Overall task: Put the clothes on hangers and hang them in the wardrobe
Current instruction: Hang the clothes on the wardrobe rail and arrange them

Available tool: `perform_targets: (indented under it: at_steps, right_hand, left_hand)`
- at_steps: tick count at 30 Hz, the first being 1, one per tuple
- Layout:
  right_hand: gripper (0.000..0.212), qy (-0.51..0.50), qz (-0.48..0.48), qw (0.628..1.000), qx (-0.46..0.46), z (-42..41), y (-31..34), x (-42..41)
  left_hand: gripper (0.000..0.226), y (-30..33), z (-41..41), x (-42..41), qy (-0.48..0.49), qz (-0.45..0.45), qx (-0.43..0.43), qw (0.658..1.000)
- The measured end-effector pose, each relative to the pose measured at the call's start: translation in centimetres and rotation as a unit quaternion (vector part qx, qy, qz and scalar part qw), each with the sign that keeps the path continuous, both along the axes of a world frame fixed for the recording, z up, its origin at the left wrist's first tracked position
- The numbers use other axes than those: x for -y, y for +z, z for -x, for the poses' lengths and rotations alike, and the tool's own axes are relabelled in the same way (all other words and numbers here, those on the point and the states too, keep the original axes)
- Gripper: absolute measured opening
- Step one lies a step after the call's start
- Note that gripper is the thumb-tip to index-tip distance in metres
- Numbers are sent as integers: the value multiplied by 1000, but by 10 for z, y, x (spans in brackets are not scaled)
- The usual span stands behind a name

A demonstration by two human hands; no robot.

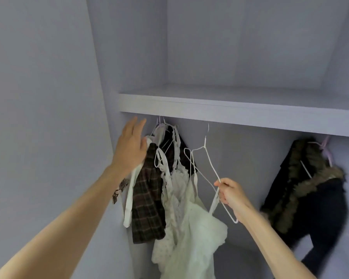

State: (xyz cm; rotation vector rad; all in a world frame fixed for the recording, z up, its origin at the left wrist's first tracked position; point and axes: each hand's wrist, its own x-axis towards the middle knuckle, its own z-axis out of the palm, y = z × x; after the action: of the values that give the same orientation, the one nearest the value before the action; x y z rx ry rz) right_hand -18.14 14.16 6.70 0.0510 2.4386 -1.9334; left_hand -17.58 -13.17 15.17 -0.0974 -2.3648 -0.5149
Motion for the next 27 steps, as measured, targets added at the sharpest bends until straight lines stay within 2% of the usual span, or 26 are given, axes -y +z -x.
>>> perform_targets:
  at_steps: [4, 9, 17, 24, 27]
  right_hand:
    - [23, -13, -35, 999, -17, 45, 0, 32]
    - [27, -48, -45, 997, -44, 96, 9, 78]
    - [30, -83, -40, 995, -37, 172, 19, 140]
    - [29, -108, -70, 992, -6, 204, -12, 171]
    - [29, -104, -111, 988, -11, 212, -15, 180]
  left_hand:
    - [63, 19, 35, 6, 28, 65, 20, 997]
    - [70, 22, 70, 22, 53, 125, 46, 990]
    - [83, 8, 104, 53, 25, 184, -29, 982]
    - [88, -4, 117, 58, -10, 161, -63, 985]
    - [90, -6, 119, 57, -20, 144, -72, 987]
